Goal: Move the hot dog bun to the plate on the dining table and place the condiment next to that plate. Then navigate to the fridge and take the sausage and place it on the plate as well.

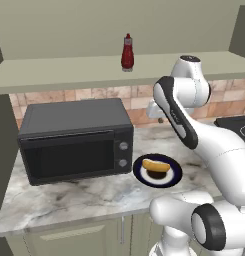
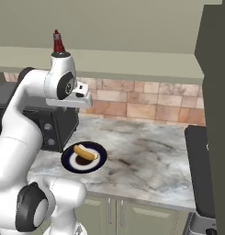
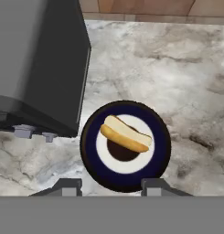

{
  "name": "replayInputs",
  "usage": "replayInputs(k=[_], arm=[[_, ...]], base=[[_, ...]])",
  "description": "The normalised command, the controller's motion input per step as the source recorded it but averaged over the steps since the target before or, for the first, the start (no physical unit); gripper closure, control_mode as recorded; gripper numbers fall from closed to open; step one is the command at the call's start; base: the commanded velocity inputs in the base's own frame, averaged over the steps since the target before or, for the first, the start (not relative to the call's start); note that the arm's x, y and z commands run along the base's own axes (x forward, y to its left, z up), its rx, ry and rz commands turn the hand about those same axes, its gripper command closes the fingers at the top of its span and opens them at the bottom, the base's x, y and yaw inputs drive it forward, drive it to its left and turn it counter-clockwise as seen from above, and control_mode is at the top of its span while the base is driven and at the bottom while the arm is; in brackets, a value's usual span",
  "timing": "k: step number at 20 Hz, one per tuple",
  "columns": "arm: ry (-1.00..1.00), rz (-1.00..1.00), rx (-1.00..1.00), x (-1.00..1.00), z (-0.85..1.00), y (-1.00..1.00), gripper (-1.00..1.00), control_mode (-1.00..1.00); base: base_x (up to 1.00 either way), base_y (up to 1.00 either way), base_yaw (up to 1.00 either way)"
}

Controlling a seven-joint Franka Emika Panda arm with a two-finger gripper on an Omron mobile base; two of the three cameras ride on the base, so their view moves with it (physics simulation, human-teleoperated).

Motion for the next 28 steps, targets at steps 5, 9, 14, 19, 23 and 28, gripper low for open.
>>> replayInputs(k=[5, 9, 14, 19, 23, 28], arm=[[0.01, 0.06, 0.0, 0.02, -0.22, 0.03, -1.0, -1.0], [0.0, 0.25, 0.0, -0.01, -0.53, -0.29, -1.0, -1.0], [0.01, 0.44, 0.0, 0.0, -0.29, -0.47, -1.0, -1.0], [0.0, 0.35, -0.03, 0.0, -0.19, 0.04, -1.0, -1.0], [0.0, 0.35, -0.12, 0.0, -0.32, 0.18, -1.0, -1.0], [0.01, 0.26, -0.14, 0.0, -0.39, 0.16, -1.0, -1.0]], base=[[0.0, 0.0, 0.0], [0.0, 0.0, 0.0], [0.0, 0.0, 0.0], [0.0, 0.0, 0.0], [0.0, 0.0, 0.0], [0.0, 0.0, 0.0]])
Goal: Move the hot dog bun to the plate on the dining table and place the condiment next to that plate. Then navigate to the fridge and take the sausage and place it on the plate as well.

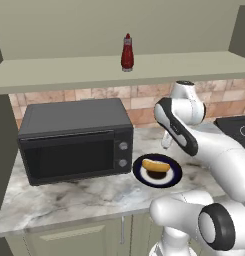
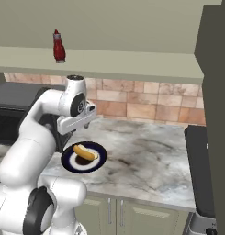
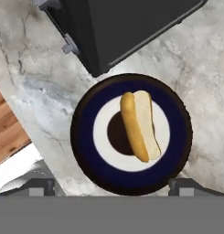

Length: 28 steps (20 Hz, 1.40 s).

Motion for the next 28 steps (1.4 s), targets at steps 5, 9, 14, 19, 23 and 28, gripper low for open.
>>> replayInputs(k=[5, 9, 14, 19, 23, 28], arm=[[0.0, 0.08, -0.11, 0.0, -0.48, 0.03, -1.0, -1.0], [-0.02, 0.0, -0.01, 0.12, -0.42, 0.01, -1.0, -1.0], [0.0, 0.0, 0.0, 0.25, -0.35, 0.0, -1.0, -1.0], [0.0, 0.0, 0.0, 0.26, -0.27, 0.0, -1.0, -1.0], [0.0, 0.0, 0.0, 0.09, -0.26, 0.0, -1.0, -1.0], [0.0, 0.0, 0.0, 0.03, -0.26, 0.0, -1.0, -1.0]], base=[[0.0, 0.0, 0.0], [0.0, 0.0, 0.0], [0.0, 0.0, 0.0], [0.0, 0.0, 0.0], [0.0, 0.0, 0.0], [0.0, 0.0, 0.0]])
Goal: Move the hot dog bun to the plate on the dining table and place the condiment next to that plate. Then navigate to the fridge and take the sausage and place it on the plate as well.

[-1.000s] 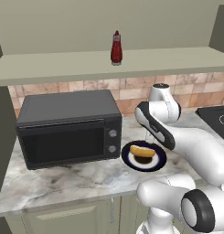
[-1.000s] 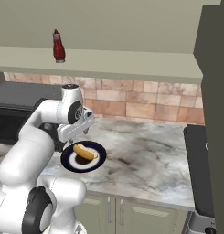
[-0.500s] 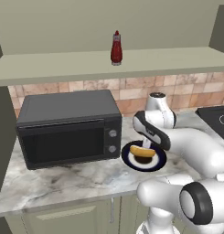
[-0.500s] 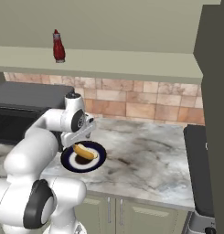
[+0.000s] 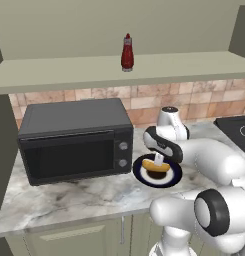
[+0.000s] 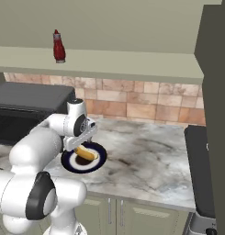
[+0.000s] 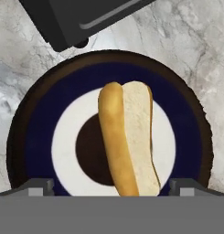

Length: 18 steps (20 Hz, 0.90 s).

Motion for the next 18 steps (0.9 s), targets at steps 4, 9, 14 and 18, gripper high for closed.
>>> replayInputs(k=[4, 9, 14, 18], arm=[[0.01, 0.0, 0.0, 0.11, -0.25, 0.0, -1.0, -1.0], [0.0, 0.0, 0.0, 0.13, -0.22, 0.0, -1.0, -1.0], [0.0, 0.0, 0.0, 0.13, -0.24, 0.0, -1.0, -1.0], [0.0, 0.0, 0.0, 0.0, -0.25, 0.0, -1.0, -1.0]], base=[[0.0, 0.0, 0.0], [0.0, 0.0, 0.0], [0.0, 0.0, 0.0], [0.0, 0.0, 0.0]])
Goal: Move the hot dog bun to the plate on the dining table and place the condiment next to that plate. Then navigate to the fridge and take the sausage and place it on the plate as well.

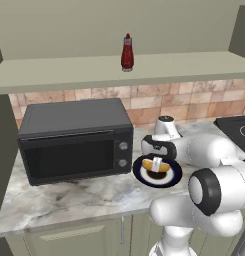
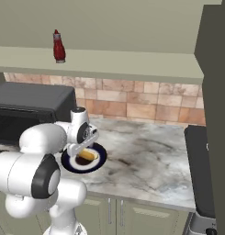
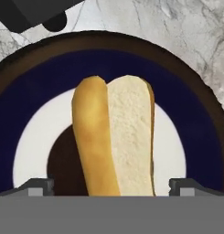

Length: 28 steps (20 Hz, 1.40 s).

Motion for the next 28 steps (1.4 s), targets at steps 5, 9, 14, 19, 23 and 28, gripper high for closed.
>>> replayInputs(k=[5, 9, 14, 19, 23, 28], arm=[[0.0, 0.0, 0.0, 0.01, -0.23, 0.0, -1.0, -1.0], [0.0, 0.0, 0.0, 0.01, -0.22, 0.0, -1.0, -1.0], [0.0, 0.0, 0.0, 0.0, -0.17, 0.0, 1.0, -1.0], [-0.06, 0.0, 0.0, -0.11, 0.0, -0.01, 1.0, -1.0], [-0.19, 0.0, 0.0, -0.26, 0.48, -0.12, 1.0, -1.0], [-0.26, 0.0, 0.0, -0.41, 0.85, -0.19, 1.0, -1.0]], base=[[0.0, 0.0, 0.0], [0.0, 0.0, 0.0], [0.0, 0.0, 0.0], [0.0, 0.0, 0.0], [0.0, 0.0, 0.0], [0.0, 0.0, 0.0]])
